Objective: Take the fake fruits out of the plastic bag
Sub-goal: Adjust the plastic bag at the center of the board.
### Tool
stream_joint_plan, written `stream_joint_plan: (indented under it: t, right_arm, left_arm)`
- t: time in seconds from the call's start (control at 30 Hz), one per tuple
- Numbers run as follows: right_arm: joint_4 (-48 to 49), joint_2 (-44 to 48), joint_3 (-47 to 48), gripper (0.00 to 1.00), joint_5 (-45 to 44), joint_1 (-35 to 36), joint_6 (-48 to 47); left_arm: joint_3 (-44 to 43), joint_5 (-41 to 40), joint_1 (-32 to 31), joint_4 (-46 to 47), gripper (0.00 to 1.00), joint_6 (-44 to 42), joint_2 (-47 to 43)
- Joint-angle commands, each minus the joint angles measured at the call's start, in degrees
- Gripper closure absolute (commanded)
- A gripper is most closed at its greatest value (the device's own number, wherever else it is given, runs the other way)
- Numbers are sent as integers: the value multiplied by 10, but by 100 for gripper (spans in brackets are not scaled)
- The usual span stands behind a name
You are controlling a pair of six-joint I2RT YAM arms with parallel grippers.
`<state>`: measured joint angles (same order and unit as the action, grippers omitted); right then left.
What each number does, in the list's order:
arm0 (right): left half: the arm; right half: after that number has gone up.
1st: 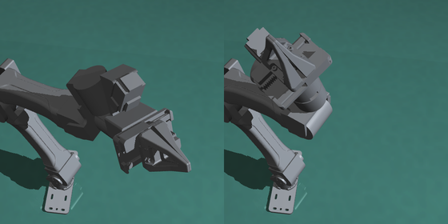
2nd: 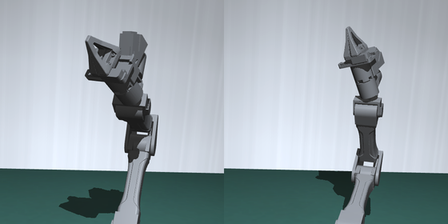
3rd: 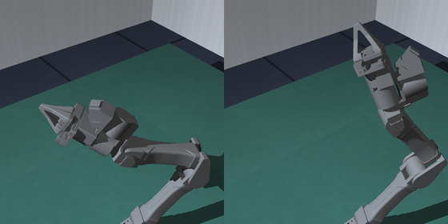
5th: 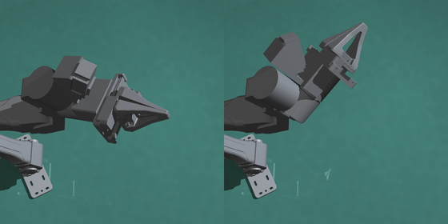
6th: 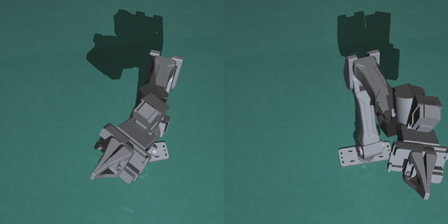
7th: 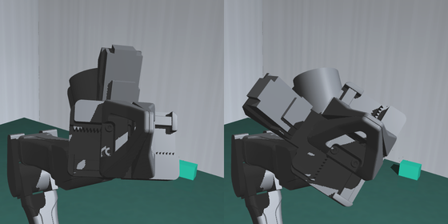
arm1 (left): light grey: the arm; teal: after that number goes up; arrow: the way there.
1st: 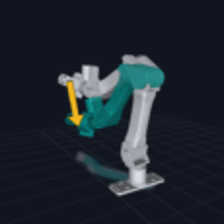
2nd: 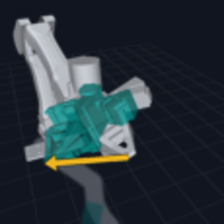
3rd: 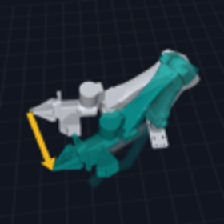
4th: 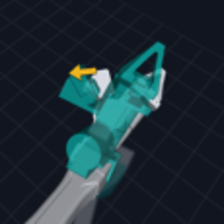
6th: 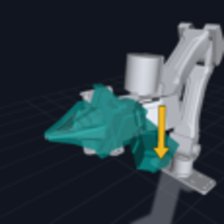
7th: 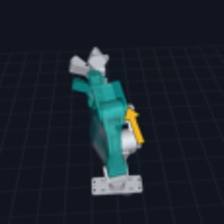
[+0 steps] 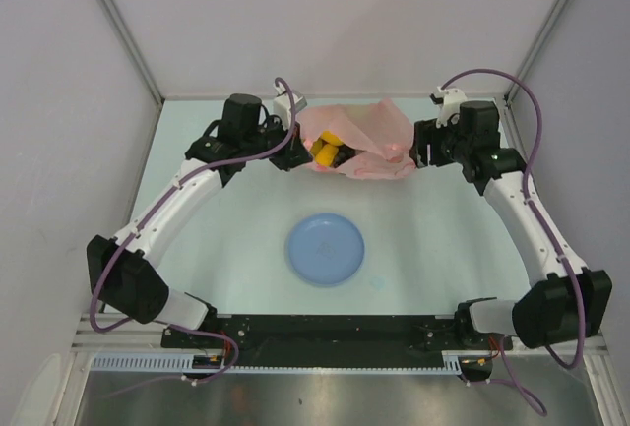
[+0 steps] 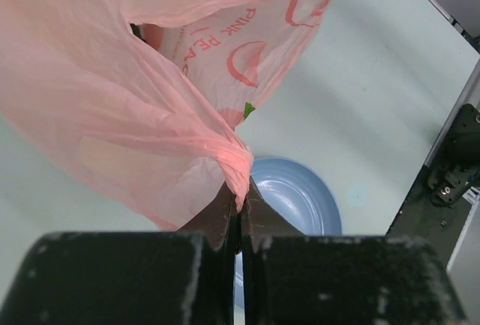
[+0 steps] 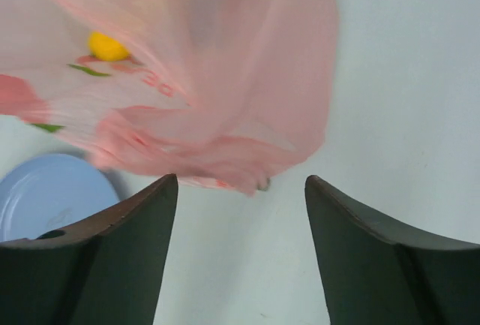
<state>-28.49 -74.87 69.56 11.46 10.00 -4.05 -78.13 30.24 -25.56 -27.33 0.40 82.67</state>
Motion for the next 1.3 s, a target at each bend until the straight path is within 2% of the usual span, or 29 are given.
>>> stream_joint_plan:
  t: [0.0,0.07,0.17,0.3,0.4,0.5,0.63,0.83,1.07,1.13,1.17,1.23,1.27]
  right_arm:
    - [-48,67,81,25,-21,57,-16]
    - [-60,72,101,24,-30,87,-24]
    - [-64,57,117,30,2,128,-31]
    - [-19,-2,117,52,27,161,2]
    - [23,-60,118,63,51,181,27]
    - [68,-107,117,70,24,202,53]
    - [133,-193,119,74,42,202,60]
    - [192,-310,161,75,24,199,116]
    - [223,-405,253,74,-112,177,108]
    - [220,-432,282,72,-81,161,104]
    - [219,-446,305,70,-44,157,103]
    - [223,-459,316,54,0,150,86]
    - [222,-463,322,42,43,148,75]
  left_arm:
    - [31,7,-8,45,100,53,-25]
    - [39,3,-9,58,100,68,-23]
    - [52,10,-8,74,100,101,-34]
    - [54,11,-7,63,100,126,-65]
    - [40,17,-7,49,100,116,-71]
    - [19,17,-7,39,100,93,-72]
    - [11,31,-7,28,100,58,-61]
    - [29,14,-6,32,100,51,-74]
    - [64,-8,-5,11,100,-2,-79]
    - [89,-8,-5,12,100,-3,-86]
    - [102,-9,-5,13,100,-3,-86]
    - [111,-14,-5,16,100,-3,-86]
    - [113,-18,-5,17,100,-3,-85]
